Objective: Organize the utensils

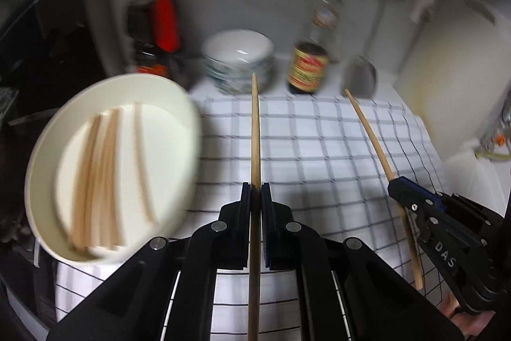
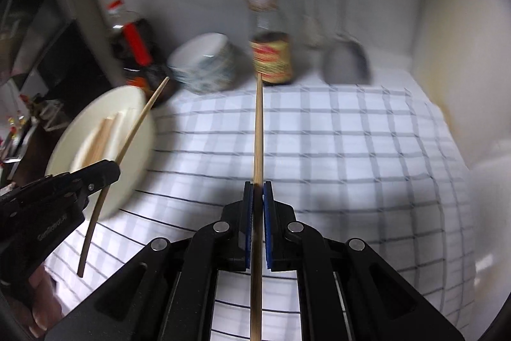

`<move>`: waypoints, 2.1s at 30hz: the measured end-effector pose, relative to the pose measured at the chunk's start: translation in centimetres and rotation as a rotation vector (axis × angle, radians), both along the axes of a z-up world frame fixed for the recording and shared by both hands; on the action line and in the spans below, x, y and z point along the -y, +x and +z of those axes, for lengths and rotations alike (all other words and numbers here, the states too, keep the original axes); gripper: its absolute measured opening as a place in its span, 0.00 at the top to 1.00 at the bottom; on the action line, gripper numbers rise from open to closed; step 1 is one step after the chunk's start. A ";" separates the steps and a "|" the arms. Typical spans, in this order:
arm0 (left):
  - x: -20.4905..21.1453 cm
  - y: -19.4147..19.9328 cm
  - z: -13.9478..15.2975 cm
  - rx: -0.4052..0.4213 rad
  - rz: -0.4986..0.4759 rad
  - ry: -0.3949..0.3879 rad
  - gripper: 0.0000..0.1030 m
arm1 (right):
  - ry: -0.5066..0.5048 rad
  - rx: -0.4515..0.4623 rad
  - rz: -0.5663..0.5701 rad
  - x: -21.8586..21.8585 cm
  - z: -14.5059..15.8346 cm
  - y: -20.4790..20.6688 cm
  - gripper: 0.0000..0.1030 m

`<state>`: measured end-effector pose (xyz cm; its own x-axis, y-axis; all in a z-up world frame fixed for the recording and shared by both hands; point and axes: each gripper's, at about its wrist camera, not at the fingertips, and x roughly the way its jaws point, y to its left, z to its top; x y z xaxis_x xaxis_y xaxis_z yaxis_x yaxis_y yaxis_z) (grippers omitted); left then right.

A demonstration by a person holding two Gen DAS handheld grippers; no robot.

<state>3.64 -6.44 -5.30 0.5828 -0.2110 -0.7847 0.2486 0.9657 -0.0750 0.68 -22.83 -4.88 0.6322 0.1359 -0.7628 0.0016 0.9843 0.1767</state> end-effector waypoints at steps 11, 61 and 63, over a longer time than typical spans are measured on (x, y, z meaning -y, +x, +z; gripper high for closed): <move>-11.6 3.7 3.2 0.042 0.158 0.025 0.93 | 0.109 0.008 0.180 -13.2 2.7 6.2 0.94; -22.1 7.8 -1.4 -0.098 0.315 0.079 0.22 | 0.004 -0.136 0.205 -22.2 -0.6 11.1 0.64; -22.1 7.7 -1.2 -0.092 0.316 0.084 0.22 | -0.001 -0.128 0.208 -22.2 -0.1 10.8 0.62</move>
